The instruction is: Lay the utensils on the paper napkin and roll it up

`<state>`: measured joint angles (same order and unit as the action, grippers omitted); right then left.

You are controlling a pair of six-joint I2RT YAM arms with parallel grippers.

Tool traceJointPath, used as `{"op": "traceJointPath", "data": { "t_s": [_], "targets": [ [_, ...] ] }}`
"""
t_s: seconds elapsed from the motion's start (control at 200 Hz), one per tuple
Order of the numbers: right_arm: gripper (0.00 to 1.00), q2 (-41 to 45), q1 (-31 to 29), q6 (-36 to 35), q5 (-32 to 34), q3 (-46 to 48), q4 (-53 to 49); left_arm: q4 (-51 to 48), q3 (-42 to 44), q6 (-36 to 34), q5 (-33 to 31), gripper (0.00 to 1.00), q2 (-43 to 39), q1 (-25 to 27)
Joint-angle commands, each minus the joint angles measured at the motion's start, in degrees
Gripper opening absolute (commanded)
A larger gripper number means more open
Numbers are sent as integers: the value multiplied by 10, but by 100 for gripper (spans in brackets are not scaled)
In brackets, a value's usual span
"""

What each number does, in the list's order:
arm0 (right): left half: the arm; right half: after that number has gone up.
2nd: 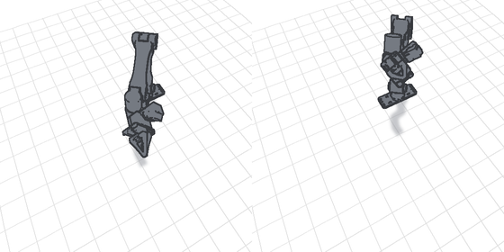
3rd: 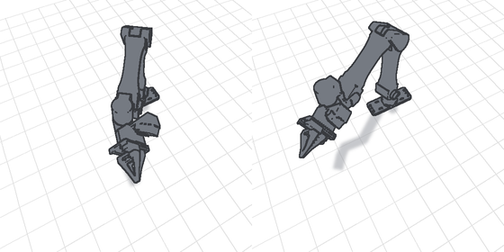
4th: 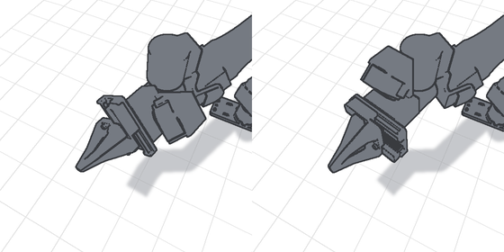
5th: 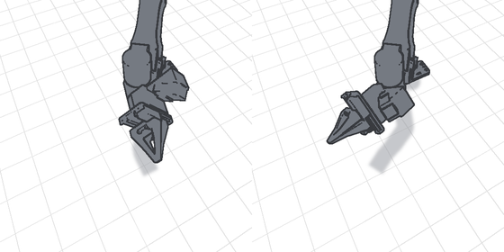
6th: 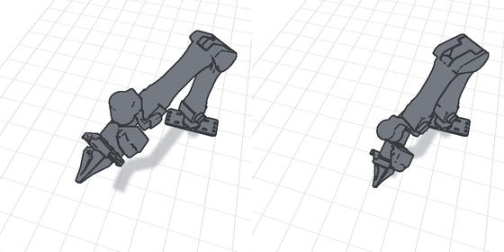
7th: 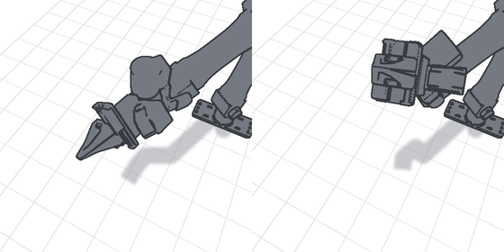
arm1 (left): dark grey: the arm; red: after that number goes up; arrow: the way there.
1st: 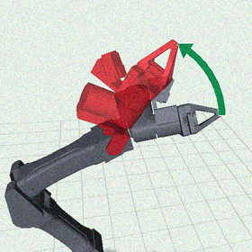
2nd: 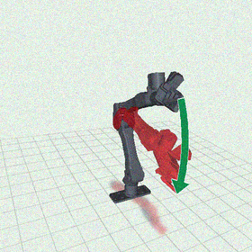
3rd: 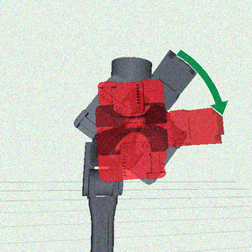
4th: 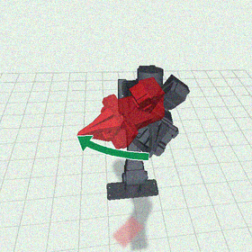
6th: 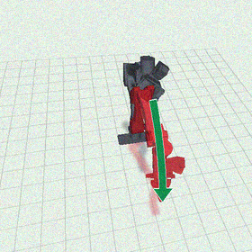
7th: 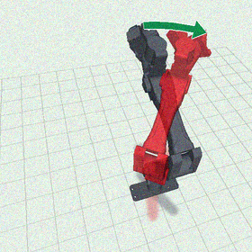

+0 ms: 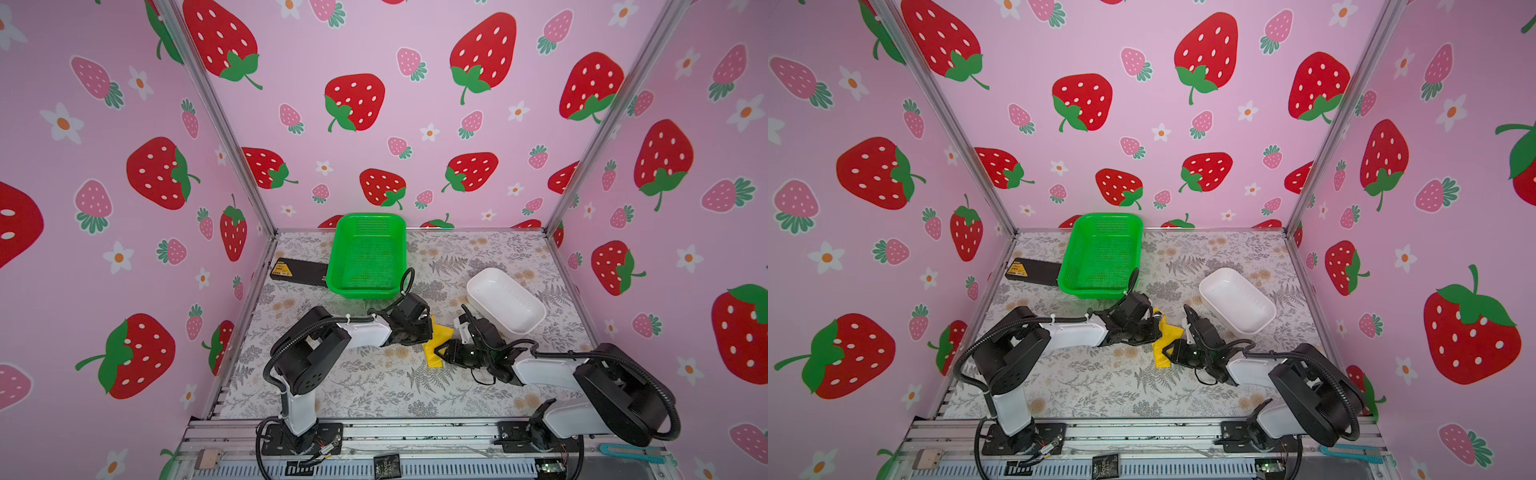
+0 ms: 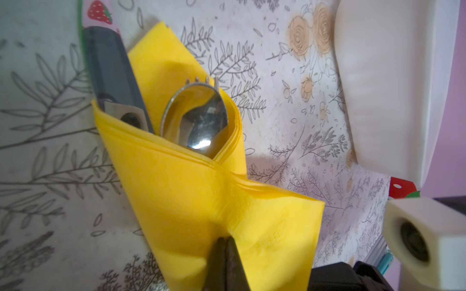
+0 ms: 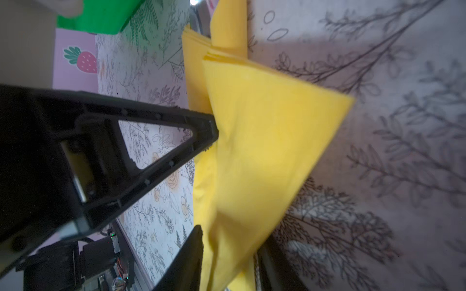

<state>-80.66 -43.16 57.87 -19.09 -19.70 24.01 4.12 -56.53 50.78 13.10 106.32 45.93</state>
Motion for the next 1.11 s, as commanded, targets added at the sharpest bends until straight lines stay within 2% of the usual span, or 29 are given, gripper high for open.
{"op": "traceJointPath", "data": {
  "t_s": [0.0,0.125,0.295,0.43,0.52,0.535,0.57,0.795,1.1],
  "targets": [
    [40,-20,8,19,28,-4,-8,-4,-3,1,2,1,13,3],
    [43,-36,16,33,25,1,23,-4,-5,1,2,1,13,4],
    [43,-65,21,35,1,-2,58,-5,-9,-1,2,1,13,4],
    [32,-85,23,33,-11,-8,65,-5,-10,-1,6,1,8,5],
    [25,-85,27,34,-9,-2,59,-6,-10,-1,9,5,-7,4],
    [24,-85,28,34,-10,-1,59,-7,-11,-1,9,9,-11,5],
    [22,-85,31,34,-12,3,60,-9,-11,-2,10,10,-21,5],
    [18,-83,34,30,-24,10,62,-24,15,-1,16,15,-87,9],
    [15,-81,34,29,-22,13,61,1,86,47,13,7,-123,45]
  ]
}}
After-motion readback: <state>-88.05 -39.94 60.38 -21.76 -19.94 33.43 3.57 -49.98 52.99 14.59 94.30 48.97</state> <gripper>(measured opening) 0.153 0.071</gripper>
